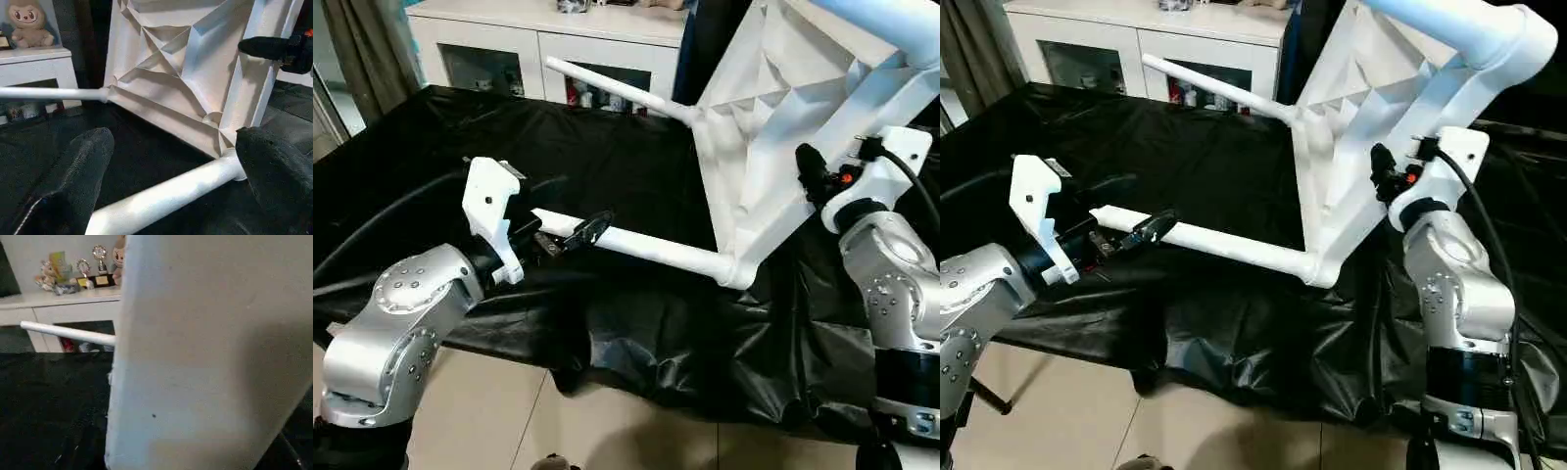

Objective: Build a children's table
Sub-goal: Flip table

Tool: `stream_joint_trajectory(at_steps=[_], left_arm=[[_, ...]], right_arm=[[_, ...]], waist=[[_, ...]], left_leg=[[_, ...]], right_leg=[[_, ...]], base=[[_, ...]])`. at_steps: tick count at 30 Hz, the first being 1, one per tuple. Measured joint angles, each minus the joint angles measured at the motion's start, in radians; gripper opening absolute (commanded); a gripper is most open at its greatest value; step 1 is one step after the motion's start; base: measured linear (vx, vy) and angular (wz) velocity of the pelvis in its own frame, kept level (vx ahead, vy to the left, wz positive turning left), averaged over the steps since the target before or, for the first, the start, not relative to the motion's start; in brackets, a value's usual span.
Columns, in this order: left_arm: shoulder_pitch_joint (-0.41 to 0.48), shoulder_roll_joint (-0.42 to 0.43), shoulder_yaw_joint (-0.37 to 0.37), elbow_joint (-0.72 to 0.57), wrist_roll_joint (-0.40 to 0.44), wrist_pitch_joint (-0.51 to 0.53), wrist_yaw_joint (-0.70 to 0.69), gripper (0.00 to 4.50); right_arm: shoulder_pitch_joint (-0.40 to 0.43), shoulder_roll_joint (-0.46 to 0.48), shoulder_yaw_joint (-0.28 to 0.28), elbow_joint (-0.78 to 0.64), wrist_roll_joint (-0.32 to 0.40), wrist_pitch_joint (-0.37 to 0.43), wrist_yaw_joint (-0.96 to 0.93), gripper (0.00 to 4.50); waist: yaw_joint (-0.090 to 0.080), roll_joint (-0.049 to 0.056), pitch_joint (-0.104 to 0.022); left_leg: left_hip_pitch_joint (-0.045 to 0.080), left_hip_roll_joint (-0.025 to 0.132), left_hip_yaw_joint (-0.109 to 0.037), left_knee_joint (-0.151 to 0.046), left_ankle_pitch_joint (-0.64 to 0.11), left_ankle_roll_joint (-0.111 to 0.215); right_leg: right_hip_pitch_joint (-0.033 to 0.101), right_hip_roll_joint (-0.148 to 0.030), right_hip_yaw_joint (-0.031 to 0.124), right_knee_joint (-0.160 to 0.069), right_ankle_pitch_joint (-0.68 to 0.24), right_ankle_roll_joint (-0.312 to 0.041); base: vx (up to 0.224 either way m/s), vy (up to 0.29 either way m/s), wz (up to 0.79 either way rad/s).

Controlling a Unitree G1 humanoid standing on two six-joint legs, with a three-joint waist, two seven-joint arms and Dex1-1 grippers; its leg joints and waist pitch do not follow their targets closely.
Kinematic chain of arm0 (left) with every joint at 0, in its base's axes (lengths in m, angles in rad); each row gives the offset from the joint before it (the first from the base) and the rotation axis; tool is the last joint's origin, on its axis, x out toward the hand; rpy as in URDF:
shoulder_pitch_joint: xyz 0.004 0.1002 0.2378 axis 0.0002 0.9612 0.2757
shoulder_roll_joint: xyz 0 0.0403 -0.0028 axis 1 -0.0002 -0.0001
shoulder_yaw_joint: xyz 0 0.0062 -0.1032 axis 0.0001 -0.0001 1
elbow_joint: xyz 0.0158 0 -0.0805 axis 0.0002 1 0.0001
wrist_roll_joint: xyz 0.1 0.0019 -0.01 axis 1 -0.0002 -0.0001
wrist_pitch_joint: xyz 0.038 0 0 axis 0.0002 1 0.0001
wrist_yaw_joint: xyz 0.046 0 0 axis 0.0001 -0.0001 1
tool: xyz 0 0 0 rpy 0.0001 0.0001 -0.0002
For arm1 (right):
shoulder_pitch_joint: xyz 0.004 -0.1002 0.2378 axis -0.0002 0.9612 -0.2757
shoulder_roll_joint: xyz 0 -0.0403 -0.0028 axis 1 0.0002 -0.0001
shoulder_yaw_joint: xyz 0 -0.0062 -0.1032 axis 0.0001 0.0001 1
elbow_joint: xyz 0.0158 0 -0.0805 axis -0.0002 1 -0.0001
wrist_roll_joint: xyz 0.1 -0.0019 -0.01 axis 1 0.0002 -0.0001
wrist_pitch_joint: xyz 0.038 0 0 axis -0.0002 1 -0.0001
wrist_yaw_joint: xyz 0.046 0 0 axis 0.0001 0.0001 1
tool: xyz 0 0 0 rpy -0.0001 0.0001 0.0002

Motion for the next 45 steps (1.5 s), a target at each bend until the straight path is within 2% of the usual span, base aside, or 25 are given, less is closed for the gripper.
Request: stream_joint_trajectory(at_steps=[6, 10, 14, 15, 17, 19, 21, 22, 23, 26, 34, 39, 45], left_arm=[[-0.012, 0.031, -0.039, 0.012, 0.039, -0.013, -0.002, 4.5], [-0.029, 0.031, -0.069, 0.026, 0.07, -0.022, -0.003, 4.5], [-0.057, 0.056, -0.109, 0.052, 0.143, -0.08, -0.003, 4.5], [-0.058, 0.065, -0.125, 0.059, 0.163, -0.1, -0.005, 4.5], [-0.062, 0.067, -0.158, 0.083, 0.207, -0.153, -0.004, 4.5], [-0.074, 0.071, -0.186, 0.099, 0.249, -0.2, -0.004, 4.5], [-0.091, 0.071, -0.214, 0.109, 0.307, -0.304, -0.006, 4.5], [-0.091, 0.071, -0.22, 0.111, 0.323, -0.338, -0.006, 4.5], [-0.091, 0.07, -0.223, 0.117, 0.337, -0.37, -0.006, 4.5], [-0.091, 0.063, -0.224, 0.126, 0.366, -0.449, 0.001, 4.5], [-0.167, 0.064, -0.216, 0.157, 0.448, -0.675, 0.042, 4.5], [-0.15, 0.076, -0.213, 0.192, 0.538, -0.745, 0.089, 4.5], [-0.148, 0.079, -0.21, 0.25, 0.647, -0.818, 0.18, 4.5]], right_arm=[[0.019, -0.014, 0.105, -0.055, -0.112, -0.007, -0.019, 1.93], [0.022, 0.0, 0.135, -0.063, -0.144, -0.007, -0.029, 1.92], [0.025, 0.009, 0.173, -0.063, -0.18, -0.012, -0.042, 1.91], [0.028, 0.009, 0.187, -0.058, -0.193, -0.024, -0.041, 1.91], [0.033, 0.014, 0.206, -0.04, -0.22, -0.064, -0.039, 2.47], [0.036, 0.019, 0.217, -0.016, -0.239, -0.089, -0.036, 2.61], [0.062, 0.038, 0.259, 0.103, -0.265, -0.101, -0.022, 2.79], [0.075, 0.048, 0.271, 0.142, -0.267, -0.107, -0.018, 2.79], [0.082, 0.058, 0.278, 0.171, -0.269, -0.121, -0.012, 2.79], [0.08, 0.054, 0.299, 0.22, -0.283, -0.162, 0.023, 2.79], [0.039, 0.061, 0.293, 0.345, -0.3, -0.305, 0.054, 2.79], [0.039, 0.074, 0.284, 0.37, -0.316, -0.415, 0.038, 2.79], [0.005, 0.088, 0.257, 0.358, -0.329, -0.523, 0.012, 2.79]], waist=[[-0.011, -0.005, -0.002], [-0.013, -0.008, -0.003], [-0.016, -0.013, -0.007], [-0.016, -0.014, -0.008], [-0.016, -0.017, -0.009], [-0.017, -0.02, -0.011], [-0.025, -0.025, -0.011], [-0.029, -0.022, -0.009], [-0.034, -0.015, -0.004], [-0.038, -0.015, -0.002], [-0.039, -0.014, -0.001], [-0.039, -0.011, 0.005], [-0.037, -0.011, 0.005]], left_leg=[[0.0, 0.0, -0.001, 0.0, 0.0, 0.0], [0.001, 0.0, -0.001, 0.0, 0.0, 0.0], [0.001, 0.0, -0.002, -0.001, 0.0, 0.0], [0.001, 0.0, -0.002, -0.001, 0.0, 0.0], [0.001, 0.0, -0.002, -0.001, 0.0, 0.0], [0.002, 0.0, -0.002, -0.002, 0.0, 0.0], [0.001, 0.0, -0.004, -0.002, 0.0, 0.0], [-0.001, -0.001, -0.004, -0.002, 0.0, 0.0], [-0.007, -0.002, -0.004, -0.002, 0.0, 0.0], [-0.011, -0.001, -0.003, 0.0, 0.0, 0.0], [-0.01, 0.0, -0.002, -0.003, 0.0, -0.001], [-0.012, 0.0, 0.0, -0.003, 0.0, -0.001], [-0.016, 0.001, 0.0, -0.002, 0.0, -0.001]], right_leg=[[0.0, 0.0, 0.0, 0.0, -0.001, 0.001], [-0.004, 0.001, 0.0, -0.003, -0.001, 0.001], [-0.003, 0.001, 0.0, -0.004, -0.001, 0.001], [-0.003, 0.001, 0.0, -0.004, -0.001, 0.001], [-0.003, 0.001, 0.0, -0.005, -0.001, 0.001], [-0.003, 0.001, 0.0, -0.005, -0.001, 0.001], [-0.004, 0.002, -0.001, -0.006, -0.001, 0.001], [-0.003, 0.001, -0.001, -0.007, -0.001, 0.001], [-0.006, 0.0, 0.0, -0.007, 0.0, 0.001], [-0.012, 0.001, 0.001, -0.007, 0.012, 0.002], [-0.014, 0.002, 0.001, -0.007, 0.012, 0.001], [-0.017, 0.002, 0.002, -0.007, 0.014, -0.001], [-0.021, 0.002, 0.002, -0.005, 0.016, -0.004]], base=[[0.0, 0.0, 0.0], [0.0, 0.0, 0.0], [0.0, 0.0, 0.0], [0.0, 0.0, 0.0], [0.0, 0.0, 0.0], [0.0, 0.0, 0.0], [0.0, 0.0, 0.0], [0.0, 0.0, 0.0], [0.0, 0.0, 0.0], [0.0, 0.0, 0.0], [0.0, 0.0, 0.0], [0.0, 0.0, 0.0], [0.0, 0.0, 0.0]])
